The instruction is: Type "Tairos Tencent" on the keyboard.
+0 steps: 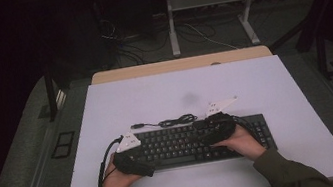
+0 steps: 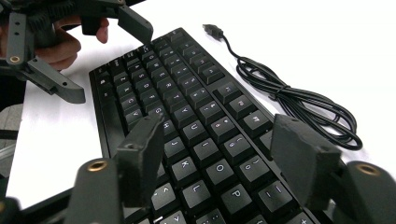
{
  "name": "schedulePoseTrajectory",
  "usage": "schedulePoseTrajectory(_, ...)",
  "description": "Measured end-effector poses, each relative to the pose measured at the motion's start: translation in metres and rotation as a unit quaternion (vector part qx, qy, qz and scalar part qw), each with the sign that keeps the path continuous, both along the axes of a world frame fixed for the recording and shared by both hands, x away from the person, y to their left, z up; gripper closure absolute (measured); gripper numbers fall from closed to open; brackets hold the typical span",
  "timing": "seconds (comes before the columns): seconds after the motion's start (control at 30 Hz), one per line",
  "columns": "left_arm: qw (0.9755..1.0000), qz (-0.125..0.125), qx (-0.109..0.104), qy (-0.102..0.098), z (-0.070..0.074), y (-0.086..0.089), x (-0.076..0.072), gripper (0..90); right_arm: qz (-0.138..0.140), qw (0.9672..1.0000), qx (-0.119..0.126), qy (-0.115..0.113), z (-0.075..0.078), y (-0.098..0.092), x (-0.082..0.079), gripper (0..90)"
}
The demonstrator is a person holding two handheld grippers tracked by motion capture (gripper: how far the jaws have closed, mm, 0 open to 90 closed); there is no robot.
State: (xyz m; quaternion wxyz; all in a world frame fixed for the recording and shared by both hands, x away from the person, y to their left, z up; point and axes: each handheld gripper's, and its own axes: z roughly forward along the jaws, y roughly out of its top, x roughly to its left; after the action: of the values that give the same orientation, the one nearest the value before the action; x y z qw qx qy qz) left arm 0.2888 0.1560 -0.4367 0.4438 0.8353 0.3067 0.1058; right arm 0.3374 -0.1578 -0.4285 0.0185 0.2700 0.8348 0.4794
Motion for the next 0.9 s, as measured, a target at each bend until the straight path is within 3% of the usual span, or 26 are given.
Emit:
schedulePoseTrajectory(0.53, 1.0000, -0.006, 0.005, -0.004, 0.0010, -0.0055, 0.0028, 6.8, -0.006, 0.9999, 0.014, 0.001, -0.0005, -0.0066, 0.0000, 31.2)
schedulePoseTrajectory(0.9, 1.0000, -0.009, -0.001, -0.004, 0.0029, -0.0073, 0.0087, 23.7, -0.008, 0.9999, 0.013, 0.001, -0.0008, -0.0071, 0.0006, 31.2)
